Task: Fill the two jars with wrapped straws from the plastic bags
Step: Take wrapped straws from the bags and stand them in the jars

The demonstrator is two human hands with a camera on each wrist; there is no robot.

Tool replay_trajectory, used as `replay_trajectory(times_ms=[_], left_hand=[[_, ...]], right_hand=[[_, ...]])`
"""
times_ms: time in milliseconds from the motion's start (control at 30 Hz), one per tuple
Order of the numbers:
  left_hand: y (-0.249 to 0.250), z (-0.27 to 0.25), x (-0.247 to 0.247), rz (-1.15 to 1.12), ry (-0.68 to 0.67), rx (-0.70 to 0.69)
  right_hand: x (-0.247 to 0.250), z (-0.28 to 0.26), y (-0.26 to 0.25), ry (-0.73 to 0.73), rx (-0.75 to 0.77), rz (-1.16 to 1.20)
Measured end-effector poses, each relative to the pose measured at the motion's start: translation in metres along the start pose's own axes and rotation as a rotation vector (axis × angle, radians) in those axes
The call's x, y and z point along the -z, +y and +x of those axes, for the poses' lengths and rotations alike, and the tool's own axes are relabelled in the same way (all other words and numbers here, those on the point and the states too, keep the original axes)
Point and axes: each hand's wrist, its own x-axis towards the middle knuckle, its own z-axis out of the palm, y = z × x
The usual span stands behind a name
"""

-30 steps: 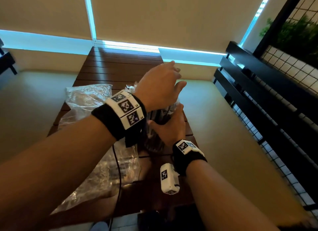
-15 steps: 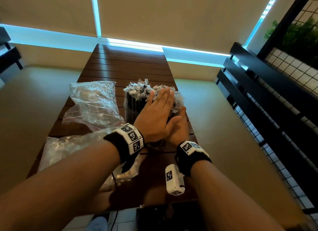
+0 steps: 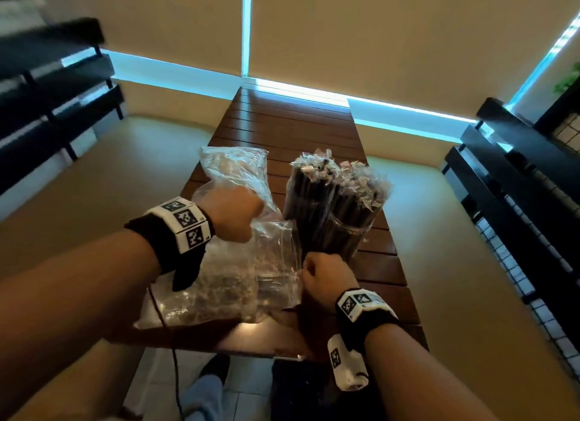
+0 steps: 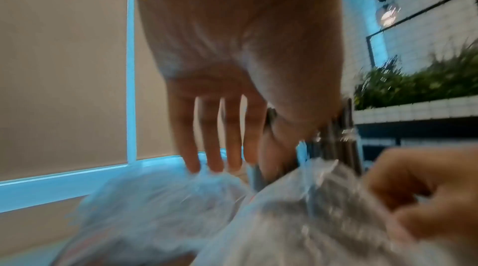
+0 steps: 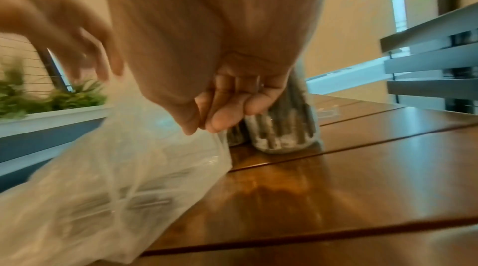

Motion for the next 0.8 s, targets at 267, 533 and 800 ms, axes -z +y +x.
replay_trajectory(times_ms=[267,533,800], left_hand=[[-0.066,-0.051,-0.12,-0.08,-0.495,0.247],[-0.067,-0.062,-0.15,-0.154,-0.344,0.194],[-0.062,-0.062,-0.15,-0.141,-0.293,0.202]], right_hand=[[-0.023,0.028,-0.054,-0.194,0.326,-0.062],[-0.052,0.033,-0.101,-0.368,0.398,-0.197],[-0.05,0.027,-0.121,-0.373,0.439,-0.207]])
